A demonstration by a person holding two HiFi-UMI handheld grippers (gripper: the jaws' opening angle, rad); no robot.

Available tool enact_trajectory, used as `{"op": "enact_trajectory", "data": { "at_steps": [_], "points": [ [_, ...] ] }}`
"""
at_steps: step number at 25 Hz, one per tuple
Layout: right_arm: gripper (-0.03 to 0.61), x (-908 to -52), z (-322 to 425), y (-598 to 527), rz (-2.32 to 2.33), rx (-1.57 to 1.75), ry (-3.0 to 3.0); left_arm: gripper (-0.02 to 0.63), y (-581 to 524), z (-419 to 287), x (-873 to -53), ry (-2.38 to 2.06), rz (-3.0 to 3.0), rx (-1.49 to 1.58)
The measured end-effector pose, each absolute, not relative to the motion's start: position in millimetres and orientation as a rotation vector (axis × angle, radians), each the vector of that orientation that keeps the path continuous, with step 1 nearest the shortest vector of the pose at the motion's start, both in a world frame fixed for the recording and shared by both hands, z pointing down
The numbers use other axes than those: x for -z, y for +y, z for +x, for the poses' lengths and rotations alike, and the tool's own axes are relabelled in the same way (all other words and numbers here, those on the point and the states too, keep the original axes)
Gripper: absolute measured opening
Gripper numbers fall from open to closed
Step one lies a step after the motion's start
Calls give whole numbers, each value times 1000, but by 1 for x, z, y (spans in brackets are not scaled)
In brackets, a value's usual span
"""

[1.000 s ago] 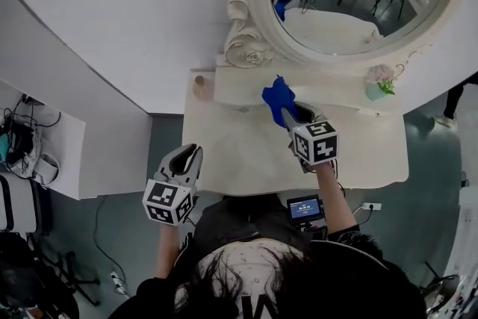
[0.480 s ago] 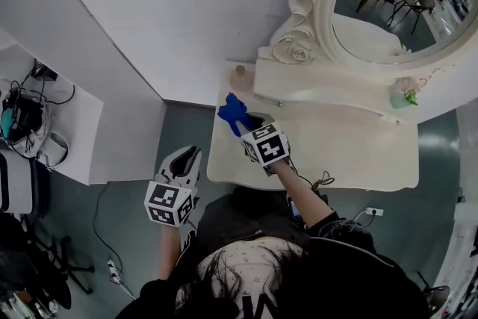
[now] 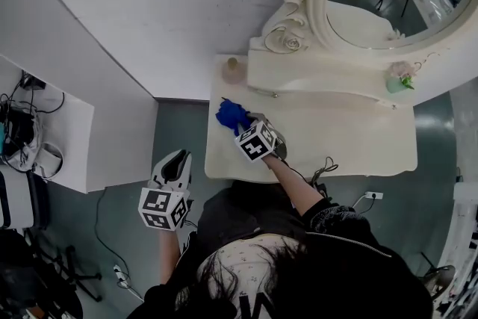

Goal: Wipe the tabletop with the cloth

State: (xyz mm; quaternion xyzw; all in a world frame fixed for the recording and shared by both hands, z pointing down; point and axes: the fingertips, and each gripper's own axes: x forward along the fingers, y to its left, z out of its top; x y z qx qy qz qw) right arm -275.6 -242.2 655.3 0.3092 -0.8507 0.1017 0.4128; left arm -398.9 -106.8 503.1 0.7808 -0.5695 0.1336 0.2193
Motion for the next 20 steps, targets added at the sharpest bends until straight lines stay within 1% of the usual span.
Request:
{"op": "enact_trajectory", "data": {
  "at_steps": [3,10,16,20],
  "points": [
    [90,-657,-261,-246,800,-229,-2120,37,-119,-382,-504,-1526,2201,-378],
    [91,-657,-198,-258,911,-313,-2097,37,-145,-323,-497,-1393,2321,-423],
    [91,-658,-118,-267,1002,-375,-2076,37,-167,-262,-499,-1332,2366,-448],
    [91,-659,-51,-271,1057,-410,-2050,37,-181,-210,-495,-1299,2392,-455]
  ]
}}
